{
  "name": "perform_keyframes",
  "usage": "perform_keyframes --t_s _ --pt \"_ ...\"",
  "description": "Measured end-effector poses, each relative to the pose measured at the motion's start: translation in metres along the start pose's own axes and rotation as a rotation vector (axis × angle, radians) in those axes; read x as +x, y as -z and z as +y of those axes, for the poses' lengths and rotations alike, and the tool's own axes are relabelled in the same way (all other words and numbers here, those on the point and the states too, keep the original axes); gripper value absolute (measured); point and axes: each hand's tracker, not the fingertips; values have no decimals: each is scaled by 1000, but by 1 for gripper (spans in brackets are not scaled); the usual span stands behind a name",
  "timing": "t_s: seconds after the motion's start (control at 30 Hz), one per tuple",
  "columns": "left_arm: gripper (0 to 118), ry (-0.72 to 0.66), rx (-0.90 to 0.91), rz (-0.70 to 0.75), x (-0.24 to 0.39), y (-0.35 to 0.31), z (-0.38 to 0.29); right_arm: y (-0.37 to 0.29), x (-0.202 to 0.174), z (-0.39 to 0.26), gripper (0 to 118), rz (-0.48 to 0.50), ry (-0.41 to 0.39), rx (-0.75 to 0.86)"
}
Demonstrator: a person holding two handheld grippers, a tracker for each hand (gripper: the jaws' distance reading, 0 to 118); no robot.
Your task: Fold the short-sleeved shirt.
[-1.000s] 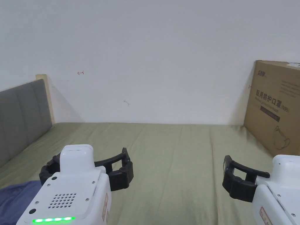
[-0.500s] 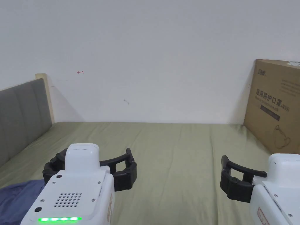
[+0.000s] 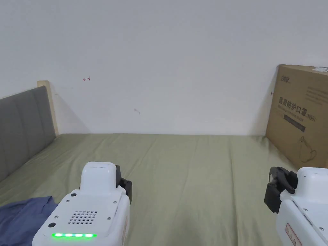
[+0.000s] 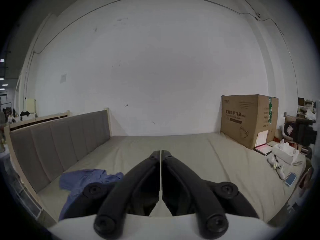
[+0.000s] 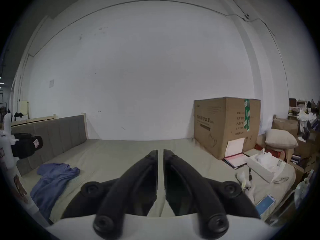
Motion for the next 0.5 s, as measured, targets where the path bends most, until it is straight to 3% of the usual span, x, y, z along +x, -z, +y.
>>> perform_keyframes --t_s 0.07,0.17,0.27,0.37,0.5 --pt "1 -5 -7 -11 -2 2 0 5 2 -3 7 -26 6 -14" --pt "1 0 -13 -19 1 4 0 3 14 -3 7 43 81 -35" --pt "1 7 -2 -23 3 3 -1 -2 12 -4 7 6 44 0" --pt "1 4 -3 -25 2 3 -1 -3 9 -2 7 31 23 10" --pt "1 -13 -19 -15 -15 0 -2 0 -2 0 7 94 52 17"
